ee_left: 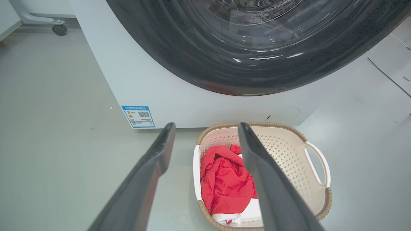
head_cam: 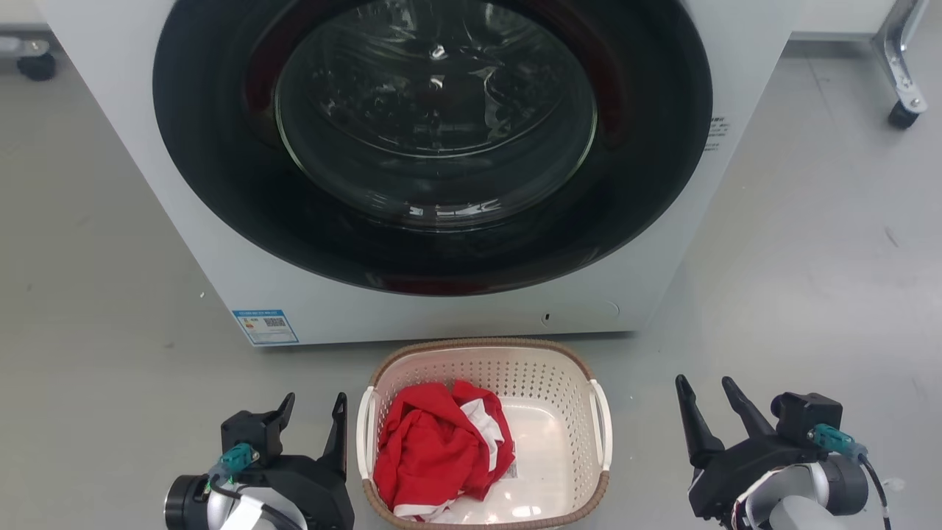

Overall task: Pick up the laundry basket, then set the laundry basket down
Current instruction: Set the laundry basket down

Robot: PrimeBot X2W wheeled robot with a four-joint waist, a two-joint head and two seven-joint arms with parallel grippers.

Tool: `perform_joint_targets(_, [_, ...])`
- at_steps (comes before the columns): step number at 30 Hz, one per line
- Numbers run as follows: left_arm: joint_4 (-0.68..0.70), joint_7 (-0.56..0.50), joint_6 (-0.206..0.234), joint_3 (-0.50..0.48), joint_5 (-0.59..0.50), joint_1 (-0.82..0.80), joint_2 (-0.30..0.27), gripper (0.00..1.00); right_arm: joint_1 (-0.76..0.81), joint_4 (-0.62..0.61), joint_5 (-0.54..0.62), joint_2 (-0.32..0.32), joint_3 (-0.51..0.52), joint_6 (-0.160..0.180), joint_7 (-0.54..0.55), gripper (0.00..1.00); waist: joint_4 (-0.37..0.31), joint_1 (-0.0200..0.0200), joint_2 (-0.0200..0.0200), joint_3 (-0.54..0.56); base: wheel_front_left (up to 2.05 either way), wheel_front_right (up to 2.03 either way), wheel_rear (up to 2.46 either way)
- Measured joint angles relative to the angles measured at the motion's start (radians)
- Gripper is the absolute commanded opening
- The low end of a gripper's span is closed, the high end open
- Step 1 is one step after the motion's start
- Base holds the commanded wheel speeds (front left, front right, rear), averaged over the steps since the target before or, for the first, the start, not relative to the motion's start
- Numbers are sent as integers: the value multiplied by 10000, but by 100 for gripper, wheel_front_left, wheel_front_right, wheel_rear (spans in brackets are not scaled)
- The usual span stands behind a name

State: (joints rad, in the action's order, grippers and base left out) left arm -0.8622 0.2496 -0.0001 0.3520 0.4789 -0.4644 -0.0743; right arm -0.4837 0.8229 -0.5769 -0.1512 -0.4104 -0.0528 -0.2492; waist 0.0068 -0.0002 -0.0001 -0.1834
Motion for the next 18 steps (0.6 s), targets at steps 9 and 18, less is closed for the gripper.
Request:
perform_joint_targets(9, [2211,0,407,-240,-453,1416,-234,100,1243,-1645,610,-268,257,485,0,100,1,1,0,961,0,0,0])
perform_joint_targets(18, [4029,0,711,-240,-834,2847,-460,100,2404,-2953,955,-449,472,895,0,100,-26,1,0,1551,0,0,0])
